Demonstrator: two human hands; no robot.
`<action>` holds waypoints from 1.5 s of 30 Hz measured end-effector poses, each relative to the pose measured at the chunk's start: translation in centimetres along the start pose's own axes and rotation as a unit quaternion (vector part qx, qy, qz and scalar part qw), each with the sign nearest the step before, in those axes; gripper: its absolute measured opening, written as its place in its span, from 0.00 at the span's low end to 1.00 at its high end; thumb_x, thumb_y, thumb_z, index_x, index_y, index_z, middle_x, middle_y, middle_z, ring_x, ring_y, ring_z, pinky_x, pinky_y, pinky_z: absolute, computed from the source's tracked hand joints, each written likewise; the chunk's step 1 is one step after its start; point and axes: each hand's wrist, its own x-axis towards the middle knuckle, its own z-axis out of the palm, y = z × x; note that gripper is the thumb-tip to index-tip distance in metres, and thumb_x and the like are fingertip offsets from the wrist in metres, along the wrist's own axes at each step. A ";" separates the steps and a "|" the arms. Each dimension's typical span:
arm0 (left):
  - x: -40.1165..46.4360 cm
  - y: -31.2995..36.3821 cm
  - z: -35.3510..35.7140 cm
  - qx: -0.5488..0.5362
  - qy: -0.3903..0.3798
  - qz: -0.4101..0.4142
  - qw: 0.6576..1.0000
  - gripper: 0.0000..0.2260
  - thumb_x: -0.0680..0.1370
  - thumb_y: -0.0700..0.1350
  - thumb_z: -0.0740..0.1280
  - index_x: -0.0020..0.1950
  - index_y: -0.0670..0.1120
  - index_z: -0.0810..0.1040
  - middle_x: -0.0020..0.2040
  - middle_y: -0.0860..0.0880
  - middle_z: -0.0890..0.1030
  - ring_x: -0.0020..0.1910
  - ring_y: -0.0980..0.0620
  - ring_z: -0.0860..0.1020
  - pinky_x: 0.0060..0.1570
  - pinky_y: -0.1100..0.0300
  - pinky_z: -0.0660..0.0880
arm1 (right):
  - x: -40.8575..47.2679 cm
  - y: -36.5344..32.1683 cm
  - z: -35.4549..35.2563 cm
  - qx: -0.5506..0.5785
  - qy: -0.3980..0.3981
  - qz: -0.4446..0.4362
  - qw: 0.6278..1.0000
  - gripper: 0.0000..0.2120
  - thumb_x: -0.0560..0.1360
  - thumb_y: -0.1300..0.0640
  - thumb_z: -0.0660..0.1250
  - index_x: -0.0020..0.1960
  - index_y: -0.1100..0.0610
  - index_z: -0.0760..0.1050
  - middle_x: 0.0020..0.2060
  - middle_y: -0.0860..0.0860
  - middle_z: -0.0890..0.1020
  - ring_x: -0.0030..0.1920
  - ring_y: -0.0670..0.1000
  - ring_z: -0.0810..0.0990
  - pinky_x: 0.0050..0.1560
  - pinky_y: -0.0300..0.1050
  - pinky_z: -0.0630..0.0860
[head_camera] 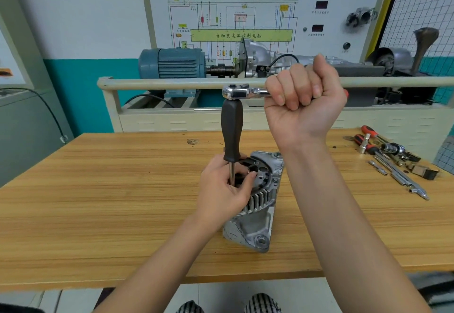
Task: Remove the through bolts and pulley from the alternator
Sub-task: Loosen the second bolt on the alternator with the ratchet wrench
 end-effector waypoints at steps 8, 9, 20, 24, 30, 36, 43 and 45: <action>1.2 -1.3 0.7 0.035 0.011 0.043 0.998 0.06 0.71 0.43 0.71 0.35 0.42 0.79 0.49 0.52 0.81 0.52 0.56 0.77 0.54 0.77 0.63 | 1.2 0.1 -0.9 0.004 0.001 0.008 1.000 0.24 0.74 0.60 0.56 0.19 0.55 0.62 0.16 0.48 0.60 0.17 0.46 0.57 0.21 0.39 0.58; 1.4 -1.6 0.8 0.037 0.009 0.044 0.998 0.06 0.71 0.42 0.71 0.35 0.42 0.79 0.49 0.53 0.81 0.52 0.56 0.76 0.54 0.78 0.63 | 1.4 0.0 -1.1 0.007 0.007 0.008 1.000 0.25 0.75 0.60 0.55 0.19 0.55 0.62 0.16 0.48 0.60 0.17 0.46 0.58 0.21 0.39 0.58; 3.3 -0.8 -0.4 0.012 -0.109 -0.059 0.992 0.12 0.68 0.54 0.74 0.48 0.53 0.77 0.51 0.59 0.77 0.57 0.53 0.74 0.63 0.46 0.66 | 2.7 0.3 -1.9 -0.001 0.043 0.023 0.999 0.30 0.80 0.59 0.51 0.18 0.54 0.61 0.15 0.47 0.59 0.17 0.46 0.57 0.21 0.38 0.56; 6.1 2.4 -3.4 -0.166 -0.116 -0.075 0.976 0.26 0.63 0.57 0.75 0.58 0.52 0.74 0.56 0.57 0.79 0.58 0.58 0.76 0.58 0.60 0.73 | 3.1 0.6 -1.7 -0.005 0.024 0.037 0.999 0.29 0.80 0.60 0.51 0.19 0.54 0.61 0.15 0.47 0.59 0.17 0.46 0.57 0.21 0.38 0.57; 10.9 4.5 -4.4 -0.382 -0.155 -0.094 0.906 0.10 0.72 0.38 0.69 0.32 0.45 0.74 0.25 0.50 0.71 0.23 0.52 0.70 0.26 0.62 0.69 | 3.7 0.8 -1.5 -0.004 0.020 0.053 0.998 0.29 0.80 0.59 0.51 0.19 0.54 0.60 0.15 0.47 0.59 0.16 0.45 0.57 0.21 0.38 0.57; 11.5 4.2 -3.5 -0.413 -0.182 -0.169 0.876 0.24 0.73 0.29 0.62 0.22 0.51 0.64 0.18 0.54 0.59 0.15 0.58 0.56 0.20 0.71 0.54 | 2.5 1.4 -0.9 -0.061 0.005 0.001 0.998 0.30 0.81 0.60 0.50 0.19 0.53 0.60 0.16 0.47 0.59 0.18 0.45 0.54 0.22 0.39 0.56; 11.2 4.3 -2.6 -0.365 -0.056 -0.182 0.911 0.19 0.73 0.31 0.63 0.28 0.48 0.63 0.21 0.53 0.61 0.19 0.56 0.56 0.21 0.69 0.54 | -0.1 4.4 0.5 -0.299 -0.084 -0.236 0.921 0.16 0.74 0.66 0.55 0.31 0.52 0.67 0.19 0.47 0.64 0.22 0.47 0.60 0.30 0.43 0.57; 11.1 4.2 -2.6 -0.369 -0.053 -0.171 0.912 0.20 0.74 0.30 0.63 0.28 0.48 0.63 0.21 0.54 0.61 0.19 0.56 0.56 0.21 0.68 0.54 | -0.1 4.2 0.4 -0.288 -0.100 -0.228 0.925 0.15 0.73 0.67 0.55 0.33 0.53 0.67 0.19 0.47 0.64 0.21 0.46 0.60 0.29 0.42 0.57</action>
